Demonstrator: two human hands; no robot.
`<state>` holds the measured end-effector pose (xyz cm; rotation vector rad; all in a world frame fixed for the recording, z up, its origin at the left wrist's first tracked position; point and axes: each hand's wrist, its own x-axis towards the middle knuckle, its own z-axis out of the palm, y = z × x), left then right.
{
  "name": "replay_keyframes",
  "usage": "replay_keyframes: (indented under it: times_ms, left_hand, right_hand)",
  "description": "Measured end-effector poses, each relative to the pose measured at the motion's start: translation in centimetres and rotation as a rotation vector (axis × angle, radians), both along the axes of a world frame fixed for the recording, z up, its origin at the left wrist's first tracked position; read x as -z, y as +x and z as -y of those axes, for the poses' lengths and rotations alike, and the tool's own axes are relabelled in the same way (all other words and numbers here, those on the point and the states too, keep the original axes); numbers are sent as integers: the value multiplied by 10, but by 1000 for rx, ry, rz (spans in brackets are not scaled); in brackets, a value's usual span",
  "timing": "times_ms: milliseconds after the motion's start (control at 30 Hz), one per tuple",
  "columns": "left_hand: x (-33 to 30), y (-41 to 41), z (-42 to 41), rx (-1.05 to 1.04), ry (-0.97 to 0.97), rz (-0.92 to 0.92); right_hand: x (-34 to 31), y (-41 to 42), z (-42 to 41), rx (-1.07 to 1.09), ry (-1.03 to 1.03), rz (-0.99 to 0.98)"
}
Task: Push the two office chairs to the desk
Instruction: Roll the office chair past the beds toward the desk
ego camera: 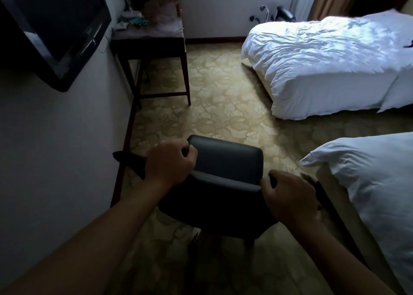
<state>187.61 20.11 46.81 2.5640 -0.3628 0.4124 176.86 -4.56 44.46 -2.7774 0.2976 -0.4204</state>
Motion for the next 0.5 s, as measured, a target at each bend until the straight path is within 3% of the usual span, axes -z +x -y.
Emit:
replay_keyframes:
  times_ms: [367,500]
  left_hand:
    - [7,184,0,-55,-40,27]
    - [8,254,0,-196,-31,34]
  right_hand:
    - [6,187,1,75,-4,-47]
    - [8,259,-2,48,26,2]
